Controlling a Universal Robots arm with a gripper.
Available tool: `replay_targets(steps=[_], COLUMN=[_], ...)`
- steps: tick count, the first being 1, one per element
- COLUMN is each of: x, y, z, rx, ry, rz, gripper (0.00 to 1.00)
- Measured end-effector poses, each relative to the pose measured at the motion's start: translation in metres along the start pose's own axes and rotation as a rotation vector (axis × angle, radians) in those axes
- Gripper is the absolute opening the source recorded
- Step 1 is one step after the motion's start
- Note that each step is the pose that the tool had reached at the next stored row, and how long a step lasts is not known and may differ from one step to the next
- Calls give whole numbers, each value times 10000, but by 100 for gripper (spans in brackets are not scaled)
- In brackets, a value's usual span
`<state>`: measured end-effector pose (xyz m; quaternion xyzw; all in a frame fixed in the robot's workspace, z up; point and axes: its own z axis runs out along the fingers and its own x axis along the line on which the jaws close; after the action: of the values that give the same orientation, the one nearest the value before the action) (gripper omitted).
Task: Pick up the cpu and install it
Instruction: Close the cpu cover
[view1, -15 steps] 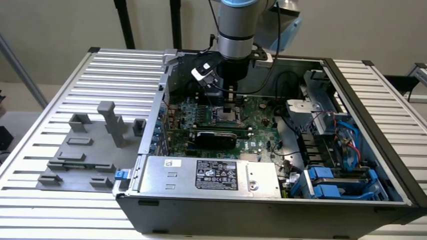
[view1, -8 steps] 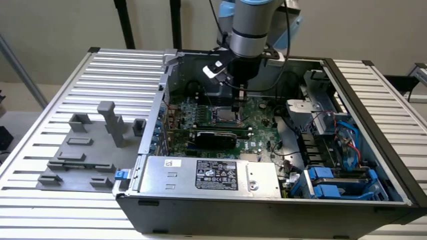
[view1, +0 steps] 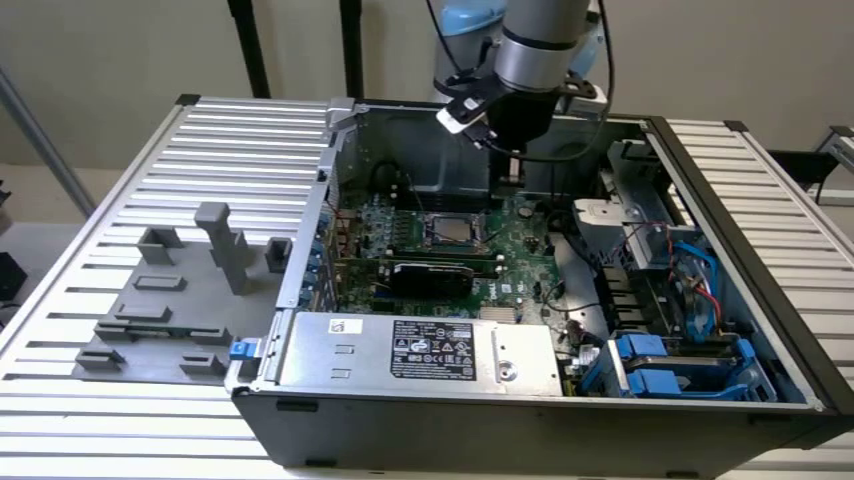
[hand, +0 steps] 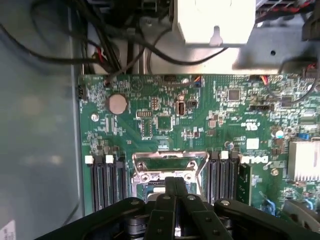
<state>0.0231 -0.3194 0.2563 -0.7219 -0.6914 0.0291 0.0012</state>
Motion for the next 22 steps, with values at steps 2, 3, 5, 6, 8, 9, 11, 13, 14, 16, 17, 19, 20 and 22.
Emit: replay_targets(steps=[2,3,5,6,8,9,11,13,14,16,17,19,20,22], x=[-10,-13,-12,-10,-7,-5,-1,1,1,-5,-9,-15,-16,-18], y=[82,126,216,261,351,396,471,489,490,492,493,494,491,461], z=[-79,-102,-117,-119,-123,-125,-111,-75,-57,-20,-2,34,52,69], rx=[66,93,137,149,163,169,175,175,176,175,175,177,184,232], ry=[-4,-3,-2,2,8,11,13,12,12,11,11,11,10,7], rz=[-3,-5,-7,-6,-8,-8,-8,-10,-11,-14,-19,-26,-30,-39], gripper=[11,11,11,11,11,11,11,11,11,11,11,11,11,11])
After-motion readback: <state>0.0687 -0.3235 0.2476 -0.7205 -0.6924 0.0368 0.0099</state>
